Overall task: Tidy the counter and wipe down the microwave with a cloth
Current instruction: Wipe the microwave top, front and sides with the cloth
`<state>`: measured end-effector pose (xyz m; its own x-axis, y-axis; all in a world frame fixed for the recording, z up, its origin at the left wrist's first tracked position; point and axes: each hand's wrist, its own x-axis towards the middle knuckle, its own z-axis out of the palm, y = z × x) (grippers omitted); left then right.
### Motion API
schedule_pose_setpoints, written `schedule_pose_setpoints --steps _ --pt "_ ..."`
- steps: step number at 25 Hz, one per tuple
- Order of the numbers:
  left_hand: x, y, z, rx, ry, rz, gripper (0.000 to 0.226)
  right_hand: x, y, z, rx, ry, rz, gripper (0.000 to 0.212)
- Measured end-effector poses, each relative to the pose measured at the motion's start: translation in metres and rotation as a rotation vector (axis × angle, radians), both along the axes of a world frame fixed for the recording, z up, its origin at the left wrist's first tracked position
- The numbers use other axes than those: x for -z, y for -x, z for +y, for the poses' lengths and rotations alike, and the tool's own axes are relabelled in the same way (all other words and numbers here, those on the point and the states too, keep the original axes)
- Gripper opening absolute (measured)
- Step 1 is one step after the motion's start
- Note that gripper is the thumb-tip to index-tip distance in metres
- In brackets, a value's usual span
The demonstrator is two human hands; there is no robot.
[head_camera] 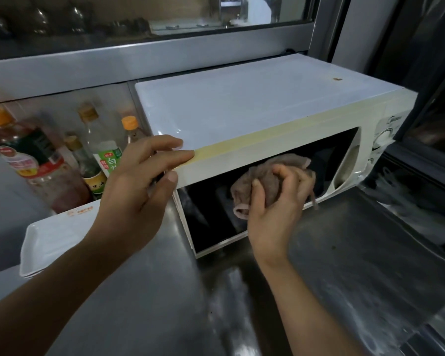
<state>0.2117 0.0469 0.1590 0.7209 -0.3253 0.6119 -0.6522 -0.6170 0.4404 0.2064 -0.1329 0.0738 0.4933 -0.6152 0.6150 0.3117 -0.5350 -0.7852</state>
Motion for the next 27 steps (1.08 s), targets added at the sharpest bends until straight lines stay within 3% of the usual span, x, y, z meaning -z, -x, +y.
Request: schedule_pose_setpoints --steps 5,8,14,18,23,27 --pt "0.008 0.0 -0.004 0.01 0.104 -0.02 0.033 0.081 0.026 0.01 -0.109 -0.037 0.311 0.028" --pt "0.006 0.0 -0.003 0.011 0.117 0.007 0.034 0.075 0.027 0.011 -0.111 -0.071 0.402 0.027" --pt "-0.001 -0.001 0.003 0.045 0.088 0.079 0.032 -0.013 0.015 0.039 -0.061 -0.087 0.071 0.021" --pt "0.0 -0.004 0.004 0.088 0.099 0.099 0.031 0.004 0.012 0.047 -0.03 0.025 -0.03 0.022" --pt "0.002 -0.005 0.005 0.125 0.147 0.128 0.032 0.081 0.033 0.059 -0.083 -0.024 0.256 0.027" --pt "0.001 -0.005 0.006 0.137 0.142 0.149 0.03 0.068 0.035 0.061 -0.108 -0.068 0.395 0.025"
